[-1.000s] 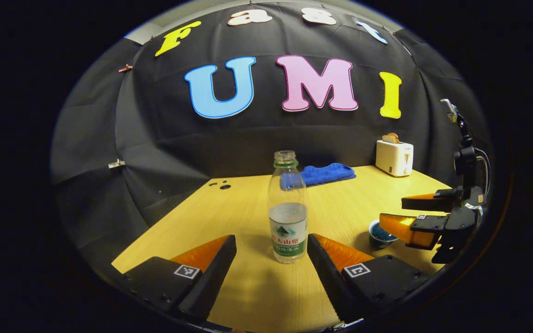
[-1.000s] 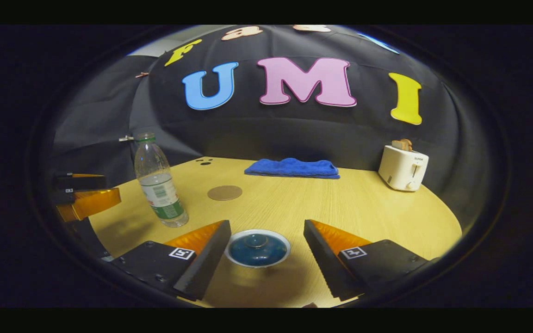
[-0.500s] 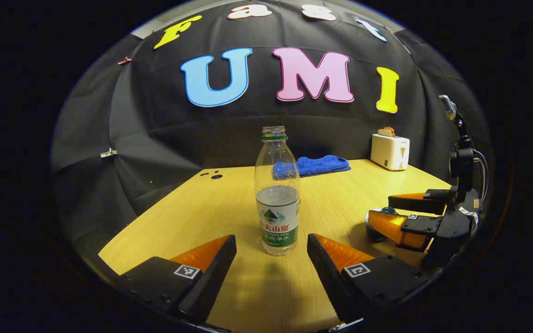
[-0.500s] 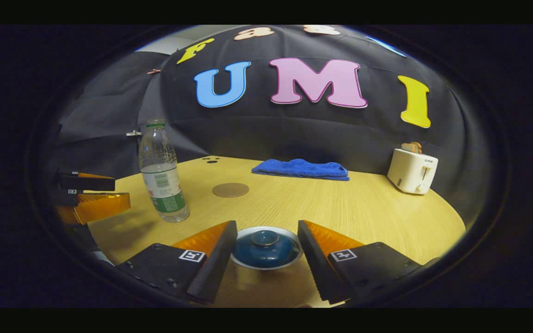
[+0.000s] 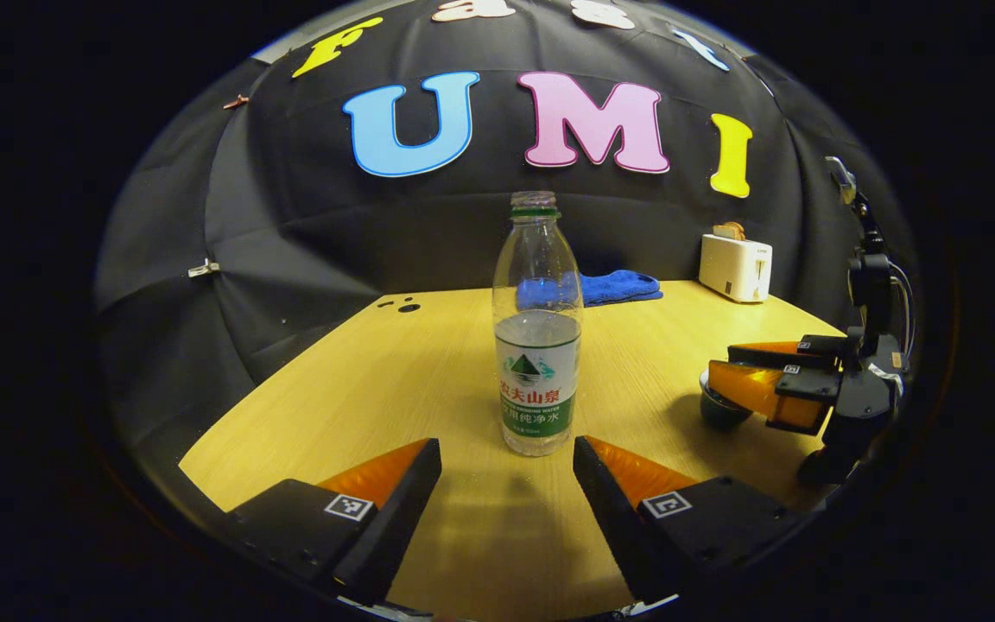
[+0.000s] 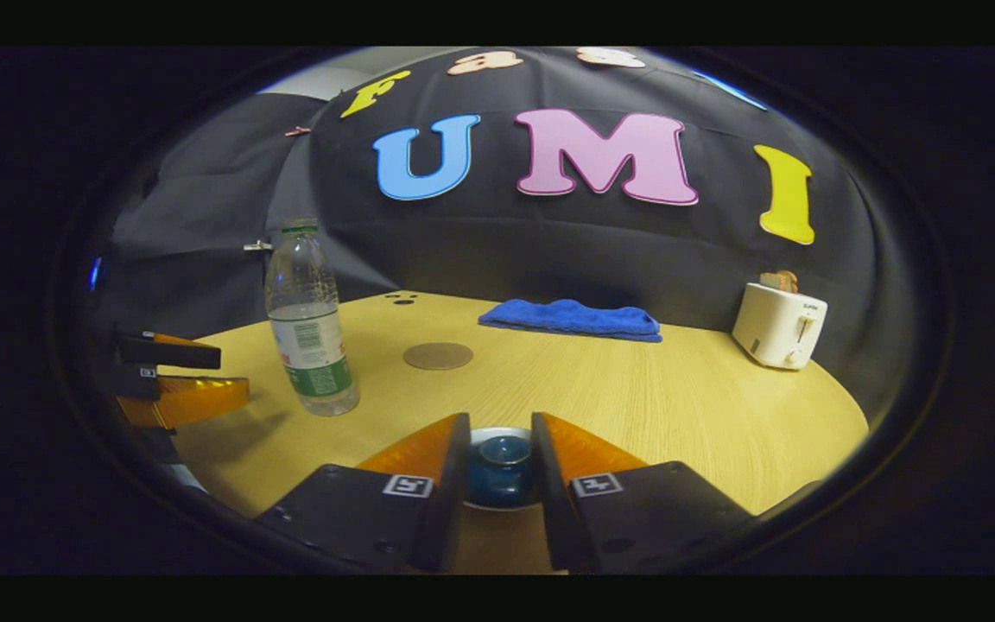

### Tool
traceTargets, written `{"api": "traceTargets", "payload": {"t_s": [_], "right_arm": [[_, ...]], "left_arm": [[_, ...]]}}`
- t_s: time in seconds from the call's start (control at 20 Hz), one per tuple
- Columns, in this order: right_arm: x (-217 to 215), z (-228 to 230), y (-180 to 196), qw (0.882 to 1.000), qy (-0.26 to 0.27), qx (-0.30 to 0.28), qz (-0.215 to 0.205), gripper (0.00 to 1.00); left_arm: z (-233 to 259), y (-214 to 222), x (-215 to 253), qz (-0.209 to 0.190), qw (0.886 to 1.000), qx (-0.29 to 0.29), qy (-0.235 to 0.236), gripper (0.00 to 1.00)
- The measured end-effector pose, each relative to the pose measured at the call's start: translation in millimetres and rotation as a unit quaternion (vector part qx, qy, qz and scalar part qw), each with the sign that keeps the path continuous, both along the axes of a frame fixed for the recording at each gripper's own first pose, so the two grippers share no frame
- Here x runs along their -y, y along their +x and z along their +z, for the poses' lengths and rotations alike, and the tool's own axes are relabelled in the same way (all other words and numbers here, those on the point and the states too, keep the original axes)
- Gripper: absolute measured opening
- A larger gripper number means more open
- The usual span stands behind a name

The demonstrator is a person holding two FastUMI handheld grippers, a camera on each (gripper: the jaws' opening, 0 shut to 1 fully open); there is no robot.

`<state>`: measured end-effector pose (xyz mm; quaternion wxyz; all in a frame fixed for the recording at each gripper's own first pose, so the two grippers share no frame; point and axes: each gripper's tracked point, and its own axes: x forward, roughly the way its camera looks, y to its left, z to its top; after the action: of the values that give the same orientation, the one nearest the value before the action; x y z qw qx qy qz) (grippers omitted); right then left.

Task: Open the teacup lid with one hand, grasp the water bottle and pour water into the teacup with the other hand; after pouring, place the water bottle on the coaster and then close the teacup lid.

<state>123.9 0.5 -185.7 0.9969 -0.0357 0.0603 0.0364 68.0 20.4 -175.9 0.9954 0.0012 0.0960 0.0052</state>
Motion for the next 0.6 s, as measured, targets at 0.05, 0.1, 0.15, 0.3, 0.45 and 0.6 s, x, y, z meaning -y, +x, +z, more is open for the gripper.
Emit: {"api": "traceTargets", "payload": {"t_s": [0.05, 0.1, 0.15, 0.3, 0.45, 0.6], "right_arm": [[1, -2, 2, 1.000, 0.002, -0.003, 0.000, 0.38], [0, -1, 0, 1.000, 0.004, -0.006, 0.002, 0.34], [1, -2, 2, 1.000, 0.004, -0.010, 0.000, 0.34], [-2, 0, 4, 1.000, -0.004, -0.013, 0.011, 0.30], [-1, 0, 3, 1.000, -0.003, -0.022, 0.015, 0.28], [-1, 0, 7, 0.999, 0.003, -0.032, 0.017, 0.24]], "left_arm": [[-2, 1, 0, 0.001, 1.000, -0.001, -0.002, 0.97], [-1, 2, 0, 0.002, 1.000, -0.001, -0.004, 0.97], [-2, 3, -1, 0.000, 1.000, 0.000, -0.007, 0.97], [0, 6, 0, -0.002, 1.000, 0.004, -0.012, 0.97], [2, 8, 3, -0.016, 1.000, 0.007, -0.020, 0.97], [1, 14, 7, -0.030, 0.999, 0.009, -0.022, 0.97]]}}
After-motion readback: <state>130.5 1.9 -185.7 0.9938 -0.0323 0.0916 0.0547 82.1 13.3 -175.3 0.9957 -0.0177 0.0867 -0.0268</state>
